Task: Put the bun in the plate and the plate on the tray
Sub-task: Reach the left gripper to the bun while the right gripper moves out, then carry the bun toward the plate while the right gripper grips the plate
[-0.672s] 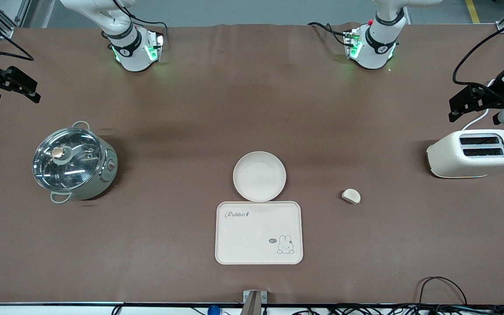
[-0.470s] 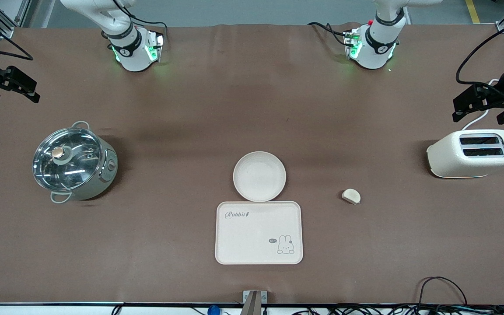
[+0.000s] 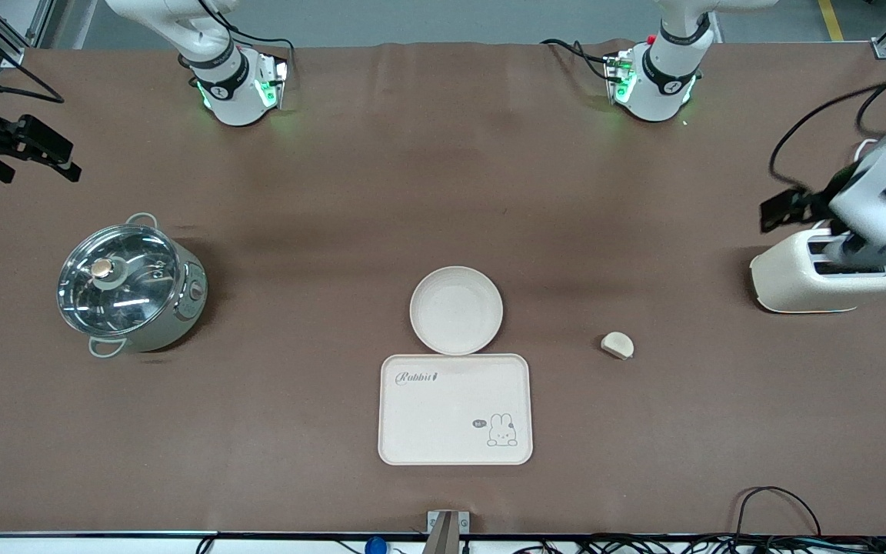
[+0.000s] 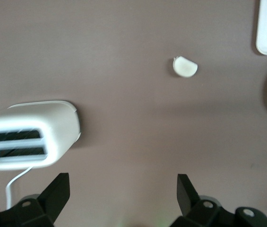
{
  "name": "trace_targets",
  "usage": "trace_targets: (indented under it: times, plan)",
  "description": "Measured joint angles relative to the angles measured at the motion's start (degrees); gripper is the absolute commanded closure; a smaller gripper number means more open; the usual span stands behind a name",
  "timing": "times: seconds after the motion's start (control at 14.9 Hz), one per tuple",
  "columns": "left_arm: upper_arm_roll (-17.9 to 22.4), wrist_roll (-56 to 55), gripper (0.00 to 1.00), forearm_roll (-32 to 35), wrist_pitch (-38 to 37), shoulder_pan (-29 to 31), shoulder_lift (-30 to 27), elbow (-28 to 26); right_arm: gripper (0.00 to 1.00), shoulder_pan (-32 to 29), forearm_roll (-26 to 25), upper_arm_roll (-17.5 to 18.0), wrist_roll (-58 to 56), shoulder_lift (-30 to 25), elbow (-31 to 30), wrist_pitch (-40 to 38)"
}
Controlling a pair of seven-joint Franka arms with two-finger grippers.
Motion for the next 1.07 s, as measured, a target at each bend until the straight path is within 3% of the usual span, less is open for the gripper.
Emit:
trace_targets:
  times: [0.13,0.4,0.67,0.74,1.07]
  plan:
    - [-0.6,-1.7,0.00,-3.5,6.6,-0.3,6.5,-0.3,0.00,0.7,2.3,0.1,0.0,3.0,-0.5,2.9]
    - [-1.4,-5.4,0.00,-6.5,19.4,-2.9,19.6,-0.3,0.00,3.6,6.3,0.2,0.2,14.3,-0.8,11.7]
    - [-1.9,-7.5,0.01,-6.6,29.7,-5.4,27.7,-0.4,0.00,8.3,10.3,0.3,3.8,21.7,-0.6,19.7]
    - [-1.9,-7.5,0.03,-6.6,32.3,-5.5,28.8,-0.7,0.00,9.5,10.7,0.3,4.7,23.0,-0.7,21.7]
    - [-2.3,-7.5,0.38,-6.7,42.2,-5.4,29.8,-7.2,0.00,17.7,11.4,0.4,16.1,30.0,-4.3,34.8]
